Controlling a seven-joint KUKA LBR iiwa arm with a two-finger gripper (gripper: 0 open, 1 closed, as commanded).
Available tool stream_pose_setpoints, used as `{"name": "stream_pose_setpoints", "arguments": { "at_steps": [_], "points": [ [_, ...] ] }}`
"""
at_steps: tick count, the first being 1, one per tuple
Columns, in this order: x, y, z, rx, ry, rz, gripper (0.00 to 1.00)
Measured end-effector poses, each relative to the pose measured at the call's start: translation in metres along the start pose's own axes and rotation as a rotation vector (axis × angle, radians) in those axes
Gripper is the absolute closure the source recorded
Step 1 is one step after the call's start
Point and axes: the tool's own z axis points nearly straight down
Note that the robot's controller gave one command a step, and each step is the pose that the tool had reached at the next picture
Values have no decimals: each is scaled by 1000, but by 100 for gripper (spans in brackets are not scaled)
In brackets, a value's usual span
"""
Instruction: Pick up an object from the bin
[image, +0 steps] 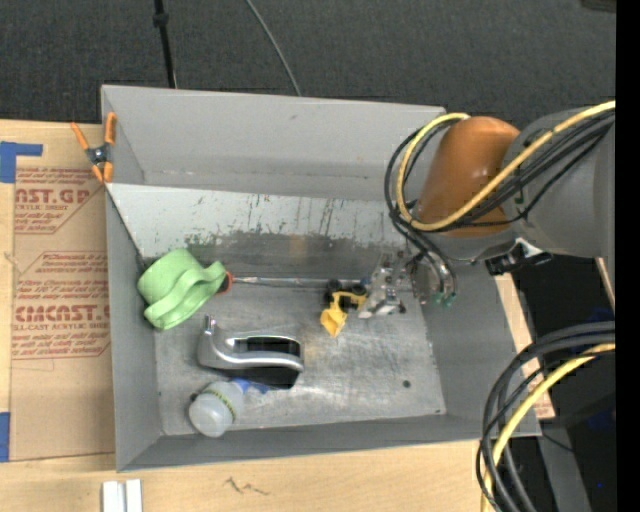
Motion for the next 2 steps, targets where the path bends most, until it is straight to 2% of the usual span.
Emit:
{"name": "stream_pose_setpoints", "arguments": {
  "at_steps": [1, 2],
  "points": [
    [1, -5, -68, 1, -2, -59, 100],
    [1, 0, -137, 0, -3, -38, 100]
  ]
}}
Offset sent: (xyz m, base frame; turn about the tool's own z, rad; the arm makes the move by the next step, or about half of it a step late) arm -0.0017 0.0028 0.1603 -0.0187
